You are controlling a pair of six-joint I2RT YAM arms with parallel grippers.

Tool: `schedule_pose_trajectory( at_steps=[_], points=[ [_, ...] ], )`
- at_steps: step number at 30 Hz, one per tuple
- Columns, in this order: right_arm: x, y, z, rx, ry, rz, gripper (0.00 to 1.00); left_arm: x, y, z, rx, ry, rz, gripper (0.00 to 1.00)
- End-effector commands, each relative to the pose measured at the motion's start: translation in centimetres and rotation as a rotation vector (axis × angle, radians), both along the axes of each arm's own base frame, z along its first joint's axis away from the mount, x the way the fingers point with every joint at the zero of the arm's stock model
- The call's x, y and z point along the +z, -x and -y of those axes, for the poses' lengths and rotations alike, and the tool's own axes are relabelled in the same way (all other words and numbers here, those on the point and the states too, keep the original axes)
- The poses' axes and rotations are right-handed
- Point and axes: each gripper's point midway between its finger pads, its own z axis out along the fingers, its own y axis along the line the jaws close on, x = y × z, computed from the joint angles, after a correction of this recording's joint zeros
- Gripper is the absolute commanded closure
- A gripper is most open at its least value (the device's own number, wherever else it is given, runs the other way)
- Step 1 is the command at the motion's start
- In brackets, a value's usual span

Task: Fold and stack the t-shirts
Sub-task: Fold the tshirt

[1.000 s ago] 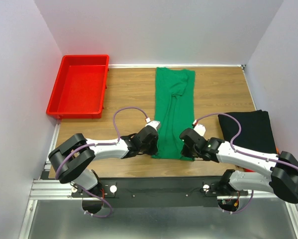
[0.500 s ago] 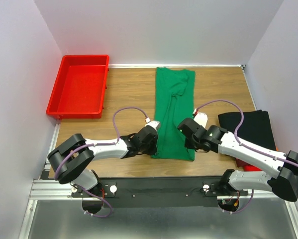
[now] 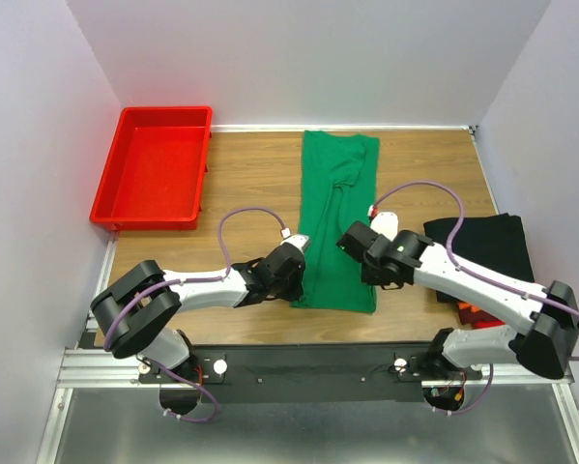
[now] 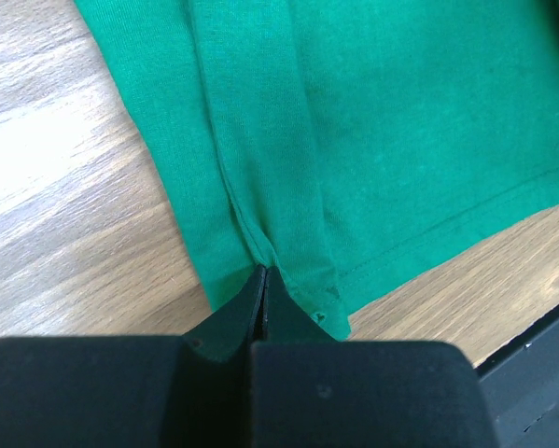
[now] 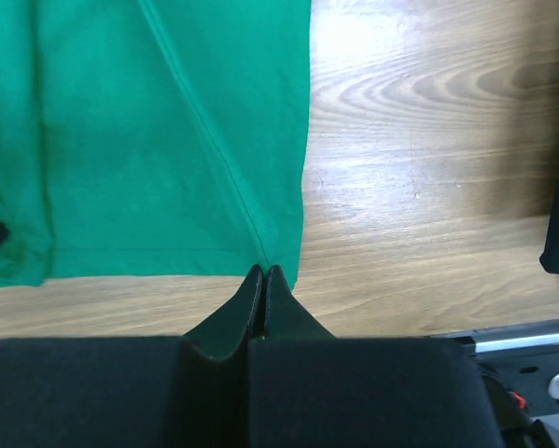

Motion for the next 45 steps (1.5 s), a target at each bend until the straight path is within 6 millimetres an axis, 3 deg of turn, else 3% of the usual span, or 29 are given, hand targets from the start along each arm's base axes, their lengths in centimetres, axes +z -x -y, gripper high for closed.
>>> schedule_pose_trajectory(
  at_steps=[1, 10, 15, 16, 18, 19, 20, 22, 23, 24, 27, 30, 36, 37, 39, 40, 42, 43, 45],
  points=[
    [-1.0, 0.0, -0.5, 0.042, 0.06, -0.022, 1.0, 0.3, -0.1, -0.4, -0.014, -0.019, 0.006, 1.0],
    [-4.5, 1.3, -5.0, 0.133, 0.036, -0.078, 0.99, 0.5, -0.4, -0.9, -0.014, -0.021, 0.01, 1.0],
    [-6.7, 1.8, -6.4, 0.131, 0.013, -0.101, 0.99, 0.8, -0.5, -0.8, -0.02, -0.013, 0.012, 1.0],
    [-6.8, 1.5, -6.9, 0.129, -0.012, -0.087, 0.96, 1.0, -0.5, -0.7, -0.024, -0.008, 0.013, 1.0],
    [-7.1, 1.6, -7.2, 0.116, -0.042, -0.085, 0.8, 1.4, -0.5, -0.4, -0.031, 0.005, 0.016, 1.0],
    [-6.5, 1.4, -7.9, 0.119, -0.093, -0.065, 0.65, 1.7, -0.5, -0.2, -0.037, 0.014, 0.02, 1.0],
    [-6.3, 1.4, -8.1, 0.118, -0.119, -0.055, 0.65, 2.0, -0.5, -0.1, -0.038, 0.02, 0.026, 1.0],
    [-5.1, 1.0, -8.4, 0.097, -0.174, -0.012, 0.4, 3.1, -0.3, 0.5, -0.067, 0.061, 0.029, 0.91],
    [-4.8, 0.9, -8.3, 0.09, -0.184, 0.001, 0.38, 3.6, -0.2, 0.8, -0.075, 0.078, 0.036, 0.86],
    [-4.3, 0.8, -8.3, 0.084, -0.196, 0.016, 0.37, 4.1, -0.3, 0.9, -0.08, 0.093, 0.046, 0.77],
    [-3.2, 0.4, -7.7, 0.044, -0.23, 0.065, 0.35, 6.0, -0.1, 1.5, -0.11, 0.157, 0.078, 0.69],
    [-2.8, 0.1, -7.0, 0.007, -0.246, 0.091, 0.35, 7.4, 0.1, 2.6, -0.15, 0.221, 0.1, 0.69],
    [-2.8, -0.3, -7.1, -0.01, -0.253, 0.087, 0.33, 7.0, -0.2, 2.7, -0.136, 0.213, 0.089, 0.73],
    [-2.9, -0.3, -7.2, -0.002, -0.251, 0.083, 0.33, 7.1, -0.5, 2.4, -0.104, 0.202, 0.094, 0.73],
    [-3.2, -0.6, -8.2, 0.014, -0.265, 0.078, 0.34, 5.7, -2.2, -0.6, 0.082, 0.098, 0.086, 0.71],
    [-3.2, -1.0, -9.1, 0.03, -0.283, 0.083, 0.35, 4.7, -3.6, -3.4, 0.186, 0.052, 0.07, 0.71],
    [-3.4, -0.9, -10.6, 0.065, -0.319, 0.058, 0.38, 3.9, -4.5, -5.7, 0.243, 0.066, 0.042, 0.72],
    [-3.5, -1.0, -11.4, 0.088, -0.328, 0.051, 0.39, 3.3, -5.0, -7.9, 0.294, 0.085, 0.015, 0.72],
    [-4.5, -0.9, -13.4, 0.142, -0.345, 0.023, 0.42, 3.7, -5.6, -9.1, 0.328, 0.1, 0.041, 0.73]
  ],
)
